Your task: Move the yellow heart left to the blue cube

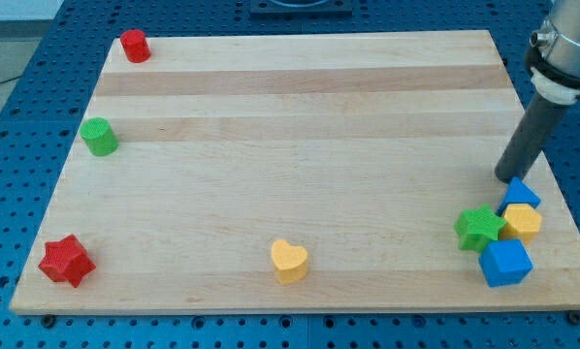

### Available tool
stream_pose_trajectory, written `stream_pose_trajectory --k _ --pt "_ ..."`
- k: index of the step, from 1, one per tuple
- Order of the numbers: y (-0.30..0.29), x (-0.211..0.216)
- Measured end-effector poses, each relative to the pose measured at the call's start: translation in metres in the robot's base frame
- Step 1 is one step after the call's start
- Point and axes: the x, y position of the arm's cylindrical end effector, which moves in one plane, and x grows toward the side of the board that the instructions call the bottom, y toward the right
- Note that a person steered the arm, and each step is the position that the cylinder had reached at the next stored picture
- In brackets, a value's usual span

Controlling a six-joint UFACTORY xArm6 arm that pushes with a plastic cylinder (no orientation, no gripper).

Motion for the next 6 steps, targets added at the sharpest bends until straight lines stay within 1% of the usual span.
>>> stream_pose_trajectory --k 1,2,3,4,5,6 --pt "0.0 0.02" --pt "0.0 0.031" --pt "0.0 0.03" --pt "0.0 -0.005" --pt "-0.041 -0.042" --pt "-0.12 -0.036"
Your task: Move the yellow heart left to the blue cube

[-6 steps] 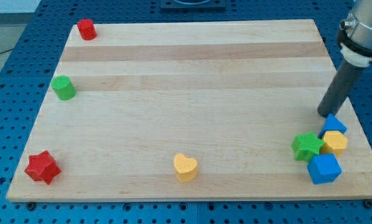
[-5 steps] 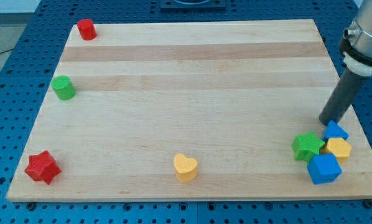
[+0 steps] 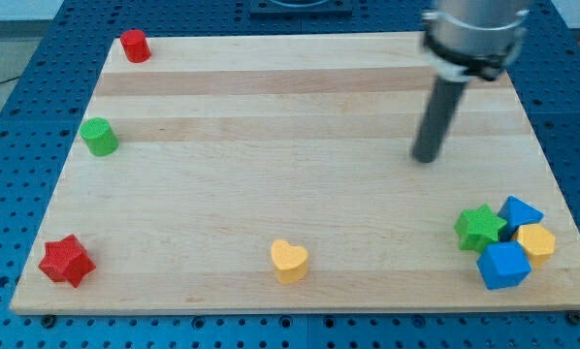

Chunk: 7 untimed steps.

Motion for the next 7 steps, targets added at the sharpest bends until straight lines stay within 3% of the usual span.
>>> stream_pose_trajectory --k 2,4,6,7 --pt "-0.113 0.045" --pt "-0.158 0.116" --pt "-0.191 0.136" --pt "-0.24 0.135"
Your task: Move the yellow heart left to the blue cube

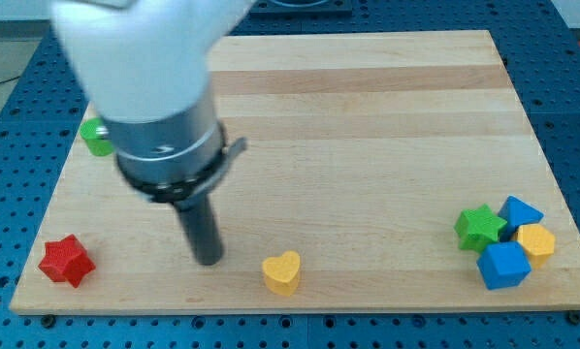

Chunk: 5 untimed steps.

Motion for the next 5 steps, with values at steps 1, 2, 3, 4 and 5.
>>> stream_pose_trajectory --k 1,2,3,4,5 --pt "-0.002 0.042" --pt "0.052 0.028" --pt "0.114 0.007" --pt "0.163 0.004" --pt "0.136 0.004"
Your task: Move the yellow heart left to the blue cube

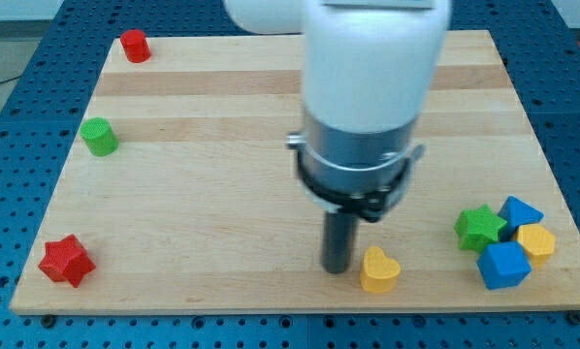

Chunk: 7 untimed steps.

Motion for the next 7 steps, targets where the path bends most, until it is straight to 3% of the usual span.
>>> stream_pose_trajectory --k 1,2,4,7 --pt "-0.051 0.005" --pt "0.003 0.005" --pt "0.002 0.032" --pt "0.072 0.03"
